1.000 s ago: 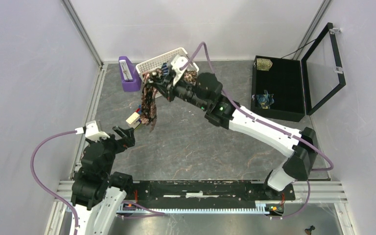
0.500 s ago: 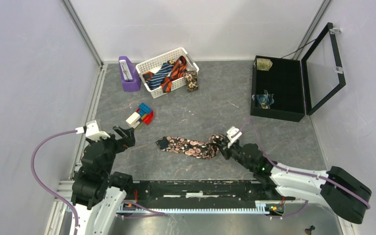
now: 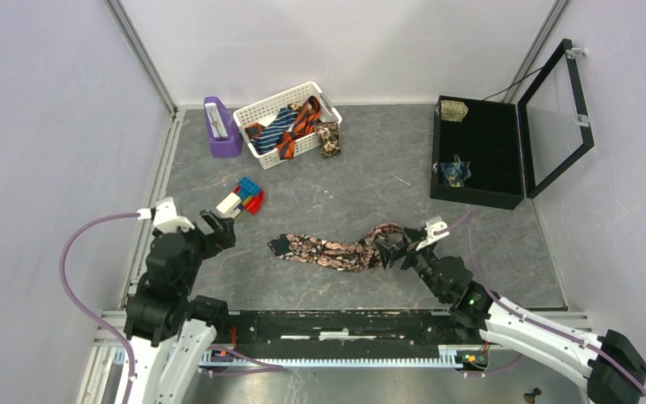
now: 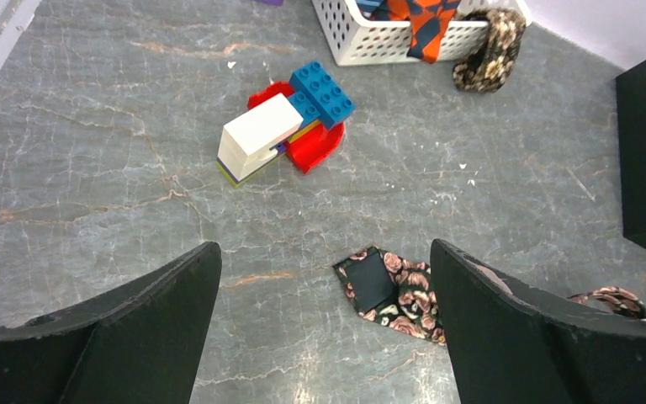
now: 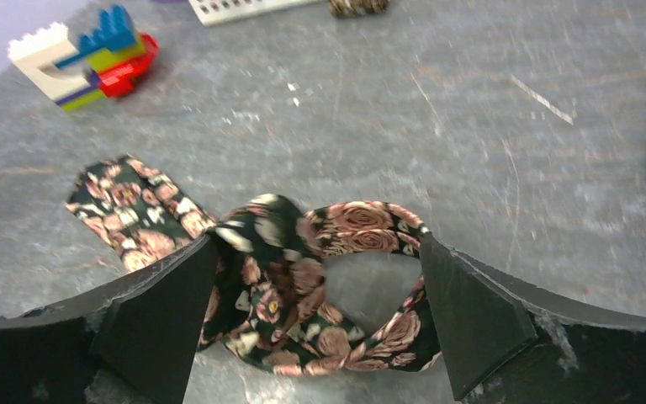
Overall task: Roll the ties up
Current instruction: Place the tie at the center of the board, then flatten out the tie at the center of the board.
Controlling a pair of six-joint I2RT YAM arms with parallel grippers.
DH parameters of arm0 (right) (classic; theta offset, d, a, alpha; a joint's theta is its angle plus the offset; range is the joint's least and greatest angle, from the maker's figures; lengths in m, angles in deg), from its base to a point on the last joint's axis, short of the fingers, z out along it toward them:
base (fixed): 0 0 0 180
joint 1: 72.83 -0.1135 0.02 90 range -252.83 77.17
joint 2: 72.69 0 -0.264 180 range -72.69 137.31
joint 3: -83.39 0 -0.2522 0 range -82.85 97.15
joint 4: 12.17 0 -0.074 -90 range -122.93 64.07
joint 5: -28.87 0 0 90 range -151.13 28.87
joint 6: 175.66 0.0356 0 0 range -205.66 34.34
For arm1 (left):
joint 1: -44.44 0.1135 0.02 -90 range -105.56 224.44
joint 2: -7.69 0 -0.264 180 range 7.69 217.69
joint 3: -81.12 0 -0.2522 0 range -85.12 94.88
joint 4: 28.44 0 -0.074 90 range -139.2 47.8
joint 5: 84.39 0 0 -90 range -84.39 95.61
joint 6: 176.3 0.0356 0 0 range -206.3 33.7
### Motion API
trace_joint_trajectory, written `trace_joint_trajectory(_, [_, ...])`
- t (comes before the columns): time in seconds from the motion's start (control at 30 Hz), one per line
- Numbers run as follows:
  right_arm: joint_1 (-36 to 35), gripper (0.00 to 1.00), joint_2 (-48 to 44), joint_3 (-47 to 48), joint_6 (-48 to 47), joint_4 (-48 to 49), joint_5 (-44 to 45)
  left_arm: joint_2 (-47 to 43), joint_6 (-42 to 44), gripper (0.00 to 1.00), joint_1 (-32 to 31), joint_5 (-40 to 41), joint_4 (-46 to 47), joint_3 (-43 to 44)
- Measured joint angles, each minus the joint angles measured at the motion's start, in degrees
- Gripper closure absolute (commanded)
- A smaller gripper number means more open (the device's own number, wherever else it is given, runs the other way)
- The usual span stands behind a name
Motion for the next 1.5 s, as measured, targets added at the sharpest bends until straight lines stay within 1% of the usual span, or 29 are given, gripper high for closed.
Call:
trace_joint_trajectory(0.13, [0.0, 0.02, -2.6, 0.4, 2.0, -9.2, 1.4, 7.1, -0.2, 0.0, 0.0, -1.9, -1.3, 3.0])
trace_joint_trajectory(0.2, [0.0, 0.06, -4.0, 1.5, 2.5, -14.0, 1.3, 11.8, -0.5, 0.0, 0.0, -4.2, -2.1, 5.6])
trace_joint_trajectory(0.3, [0.0, 0.08, -6.2, 4.4, 2.1, -18.6, 0.4, 18.4, -2.2, 0.1, 0.0, -8.2, -2.8, 8.3])
trace_joint_trajectory(0.37, [0.0, 0.09, -6.7, 7.5, 1.4, -19.9, -0.5, 20.8, -3.6, 0.13, 0.0, -10.1, -3.1, 8.2])
trace_joint_trajectory(0.43, [0.0, 0.11, -5.4, 10.4, 0.8, -20.1, -1.0, 22.1, -5.3, 0.18, -0.3, -11.9, -3.4, 7.4])
trace_joint_trajectory(0.47, [0.0, 0.12, -3.1, 13.0, 0.3, -20.8, -1.0, 22.3, -6.0, 0.21, -0.6, -12.6, -3.5, 7.0])
trace_joint_trajectory(0.5, [0.0, 0.16, 0.2, 16.0, -0.1, -21.6, -1.0, 23.0, -7.2, 0.26, -1.4, -13.2, -3.5, 6.2])
trace_joint_trajectory(0.57, [0.1, 0.21, 9.2, 23.6, -0.8, -23.7, -0.6, 23.9, -9.2, 0.34, -4.1, -13.2, -3.4, 5.0])
trace_joint_trajectory(0.6, [0.6, 0.24, 14.3, 27.7, -1.3, -24.8, -0.8, 24.7, -10.7, 0.39, -6.4, -13.1, -3.4, 4.4])
trace_joint_trajectory(0.7, [4.1, 0.4, 27.5, 37.2, -2.3, -26.2, -5.7, 28.1, -15.0, 0.47, -16.0, -11.1, -2.6, 2.6])
trace_joint_trajectory(0.73, [5.9, 0.44, 31.1, 39.2, -2.5, -26.6, -7.7, 30.2, -16.7, 0.52, -20.0, -10.2, -1.9, 1.9])
trace_joint_trajectory(0.8, [9.5, 0.55, 37.8, 42.2, -3.0, -28.6, -11.6, 33.7, -19.5, 0.59, -25.5, -8.8, -0.2, 1.0])
trace_joint_trajectory(0.87, [11.3, 0.58, 42.6, 43.8, -3.9, -30.7, -13.7, 37.7, -21.7, 0.62, -29.2, -7.9, 2.4, -0.1])
trace_joint_trajectory(0.97, [12.6, 0.58, 47.9, 44.2, -6.1, -34.0, -16.3, 41.9, -24.4, 0.64, -31.9, -6.8, 6.5, -2.8])
trace_joint_trajectory(1.13, [14.5, 0.6, 51.9, 42.2, -9.4, -36.6, -19.6, 48.3, -26.4, 0.65, -33.6, -6.6, 12.2, -4.8])
trace_joint_trajectory(1.2, [15.1, 0.61, 52.1, 40.0, -10.1, -36.6, -20.1, 51.3, -26.8, 0.66, -34.1, -6.8, 14.9, -4.8])
trace_joint_trajectory(1.3, [15.6, 0.66, 51.9, 36.2, -10.5, -36.2, -20.1, 55.5, -27.3, 0.67, -34.6, -7.0, 18.6, -4.8])
trace_joint_trajectory(1.37, [15.7, 0.69, 50.0, 34.4, -10.7, -35.3, -20.1, 58.0, -27.6, 0.67, -34.8, -7.1, 21.0, -4.8])
trace_joint_trajectory(1.5, [15.7, 0.73, 45.6, 30.2, -10.2, -34.0, -20.5, 63.1, -27.9, 0.69, -34.8, -7.3, 25.0, -4.7])
